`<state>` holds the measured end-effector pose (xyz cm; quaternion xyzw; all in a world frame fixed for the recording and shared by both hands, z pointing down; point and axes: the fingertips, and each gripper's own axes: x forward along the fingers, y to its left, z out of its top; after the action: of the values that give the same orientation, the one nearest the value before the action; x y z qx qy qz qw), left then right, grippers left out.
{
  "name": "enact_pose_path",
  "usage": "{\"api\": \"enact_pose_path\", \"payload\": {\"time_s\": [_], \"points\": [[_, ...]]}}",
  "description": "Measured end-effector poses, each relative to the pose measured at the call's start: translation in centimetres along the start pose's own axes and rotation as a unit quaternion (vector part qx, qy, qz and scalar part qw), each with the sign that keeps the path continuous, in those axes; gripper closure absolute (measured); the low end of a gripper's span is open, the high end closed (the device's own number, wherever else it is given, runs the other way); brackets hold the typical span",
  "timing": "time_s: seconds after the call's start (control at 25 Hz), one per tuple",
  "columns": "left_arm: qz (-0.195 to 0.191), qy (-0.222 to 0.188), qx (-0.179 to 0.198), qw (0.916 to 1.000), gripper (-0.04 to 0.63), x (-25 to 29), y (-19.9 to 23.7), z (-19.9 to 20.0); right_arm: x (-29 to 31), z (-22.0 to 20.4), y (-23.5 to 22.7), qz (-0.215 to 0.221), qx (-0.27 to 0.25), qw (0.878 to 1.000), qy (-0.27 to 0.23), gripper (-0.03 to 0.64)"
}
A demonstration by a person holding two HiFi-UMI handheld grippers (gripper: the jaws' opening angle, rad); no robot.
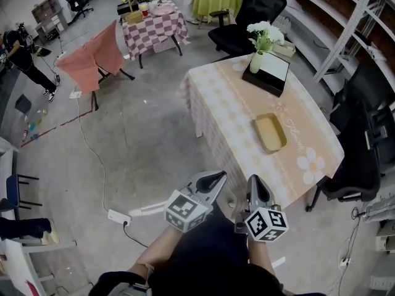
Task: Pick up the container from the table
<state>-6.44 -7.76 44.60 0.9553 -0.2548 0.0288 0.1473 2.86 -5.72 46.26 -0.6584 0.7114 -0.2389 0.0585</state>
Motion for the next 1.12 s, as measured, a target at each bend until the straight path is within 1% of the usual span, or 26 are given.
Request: {"api": "enact_pose_path", "payload": {"time_s": [0.16,0.28,0.4,0.48,0.72,0.84,1.12], "points": [[0.004,-0.012,0.003,0.9999,0.583,0.5,0.6,0.7,0.7,0.7,0.2,0.004,-0.016,1.0,-0.007,0.612],[0.003,-0.017,-0.002,0.9998,0.583,1.1,1.2,1.0,1.4,1.2,-0.3,-0.001,-0.015,1.0,-0.011,0.612],[0.0,-0.014,-0.006,0.9999,0.583,2.1,2.0,1.2,1.9,1.2,-1.1,-0.013,-0.01,1.0,-0.008,0.612],[-0.004,-0.014,-0.002,0.9999,0.583,3.0,2.5,1.6,2.4,1.4,-1.8,-0.022,-0.006,1.0,-0.009,0.612],[-0.029,-0.001,-0.005,0.9996,0.583,6.4,3.9,1.9,5.0,2.8,-4.0,-0.045,0.005,0.999,-0.017,0.612],[-0.034,0.002,-0.01,0.9994,0.583,8.0,5.1,2.4,6.5,3.7,-5.0,-0.051,0.021,0.998,-0.02,0.612],[-0.046,0.008,-0.013,0.9989,0.583,11.4,7.9,3.9,9.8,5.2,-6.7,-0.071,0.032,0.997,-0.02,0.612]]}}
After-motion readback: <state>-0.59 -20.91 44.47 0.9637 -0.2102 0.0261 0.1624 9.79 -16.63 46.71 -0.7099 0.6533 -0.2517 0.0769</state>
